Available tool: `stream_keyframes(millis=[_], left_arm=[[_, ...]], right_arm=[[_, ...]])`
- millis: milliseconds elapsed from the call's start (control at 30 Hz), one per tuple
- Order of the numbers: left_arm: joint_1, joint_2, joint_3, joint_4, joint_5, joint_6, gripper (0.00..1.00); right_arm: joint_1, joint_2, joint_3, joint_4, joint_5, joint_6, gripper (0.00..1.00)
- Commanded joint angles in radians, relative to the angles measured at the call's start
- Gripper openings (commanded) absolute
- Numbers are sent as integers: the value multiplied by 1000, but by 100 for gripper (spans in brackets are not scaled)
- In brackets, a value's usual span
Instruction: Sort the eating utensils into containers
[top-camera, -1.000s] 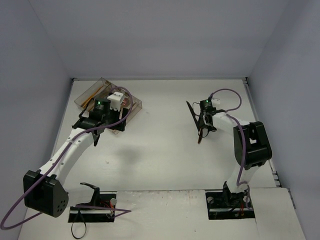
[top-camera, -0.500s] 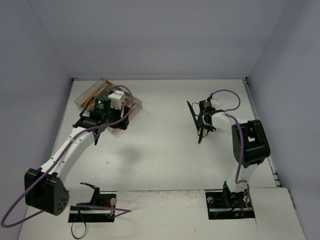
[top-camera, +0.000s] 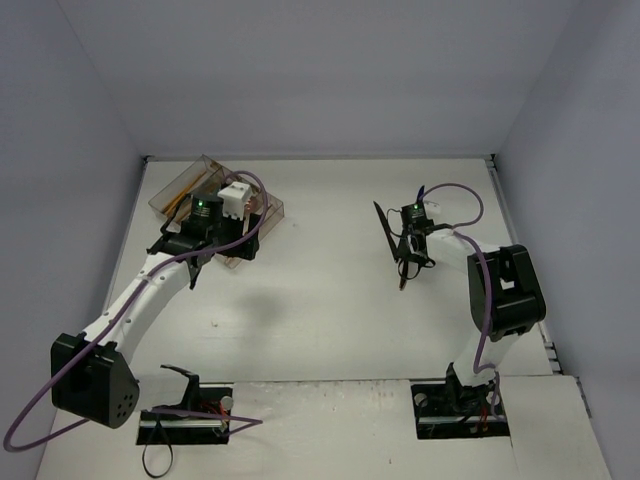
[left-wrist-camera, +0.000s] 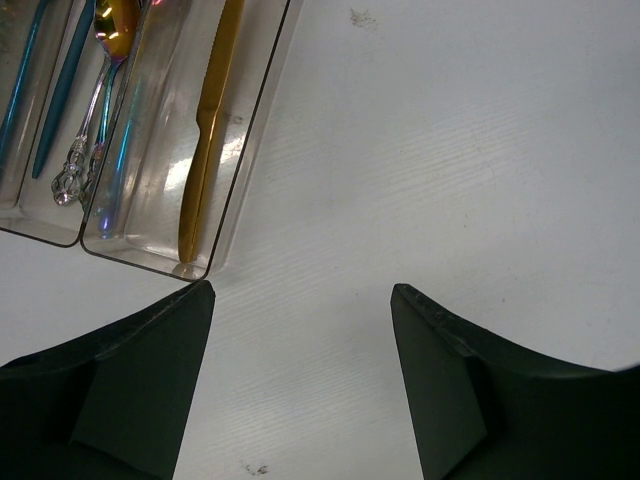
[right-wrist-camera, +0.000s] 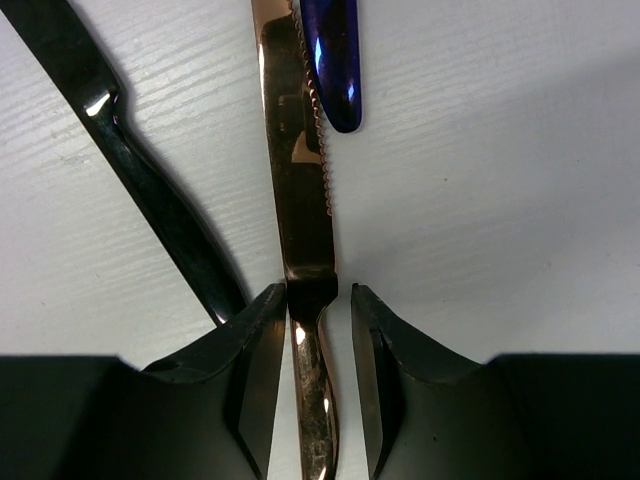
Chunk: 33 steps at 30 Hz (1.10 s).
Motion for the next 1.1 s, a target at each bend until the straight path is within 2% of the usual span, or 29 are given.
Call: stream_keyframes(millis=[0, 267, 500, 600, 733, 933, 1067], left_arm=[[-3, -6, 54, 50, 11, -8, 69], [-3, -5, 59, 45, 16, -9, 69], [-3, -5, 60, 43, 16, -7, 69], [-3, -6, 60, 45, 17, -7, 69], [-3, -9, 60, 45, 23, -10, 69], [-14, -18, 57, 50, 55, -25, 69], [-61, -15, 65, 59, 88, -63, 69]], right_arm=[[-1, 25, 13, -152, -59, -2, 30], [10, 29, 32, -211, -86, -14, 32], [25, 109, 88, -231, -88, -24, 30], [36, 140, 110, -241, -75, -25, 22], [38, 184, 130, -250, -69, -25, 0], [39, 140, 143, -247, -48, -28, 0], [58, 18, 160, -245, -47, -27, 0]])
